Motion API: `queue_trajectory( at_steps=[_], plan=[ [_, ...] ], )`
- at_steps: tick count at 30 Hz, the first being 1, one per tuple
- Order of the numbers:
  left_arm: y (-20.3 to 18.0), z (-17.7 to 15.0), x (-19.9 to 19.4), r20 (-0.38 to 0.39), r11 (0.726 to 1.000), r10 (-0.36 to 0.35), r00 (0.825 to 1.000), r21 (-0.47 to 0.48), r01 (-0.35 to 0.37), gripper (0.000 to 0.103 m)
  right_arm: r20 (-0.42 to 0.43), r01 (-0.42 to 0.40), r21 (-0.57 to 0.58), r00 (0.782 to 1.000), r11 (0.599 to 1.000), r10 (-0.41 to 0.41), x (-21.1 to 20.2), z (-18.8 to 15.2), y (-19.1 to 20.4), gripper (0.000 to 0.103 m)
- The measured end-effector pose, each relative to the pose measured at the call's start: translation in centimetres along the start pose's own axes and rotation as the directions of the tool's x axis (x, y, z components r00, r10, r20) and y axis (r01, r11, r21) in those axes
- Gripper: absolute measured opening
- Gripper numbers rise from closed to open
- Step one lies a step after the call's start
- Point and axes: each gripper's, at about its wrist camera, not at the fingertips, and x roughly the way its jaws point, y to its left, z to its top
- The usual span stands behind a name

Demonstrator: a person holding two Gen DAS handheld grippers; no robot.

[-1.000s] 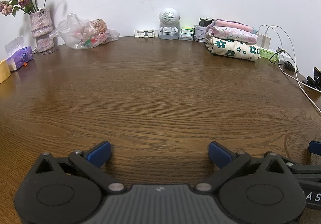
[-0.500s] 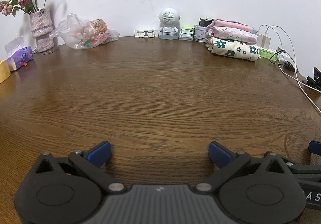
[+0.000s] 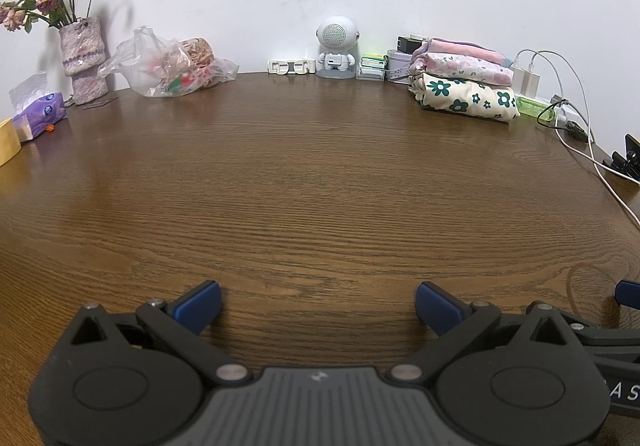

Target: Fold clothes

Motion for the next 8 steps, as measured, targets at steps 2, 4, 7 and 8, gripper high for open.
queue_trajectory(
  at_steps=[2,4,7,8],
  plan=[
    [0.01,0.0,0.0,0.0,1.0,0.0,1.0,0.0,0.0,0.103,0.001,0.01,0.011,1.0,1.0,-0.01,-0.03,-0.03,0.08,0.103],
    [0.06,0.04,0.05,0.0,1.0,0.002,1.0,-0.002,-0.002,0.103,0.001,0.021,0.022,1.0,1.0,-0.021,-0.05,-0.06,0.16,0.103],
    [0.21,0.12,0.17,0.0,1.0,0.002,1.0,-0.001,-0.002,0.103,0.002,0.037,0.039,0.999,0.999,-0.038,-0.1,-0.1,0.3,0.103],
    [0.27,0.14,0.21,0.001,1.0,-0.001,1.0,0.002,0.001,0.103,0.001,0.045,0.043,0.999,0.998,-0.045,-0.12,-0.14,0.39,0.103]
  ],
)
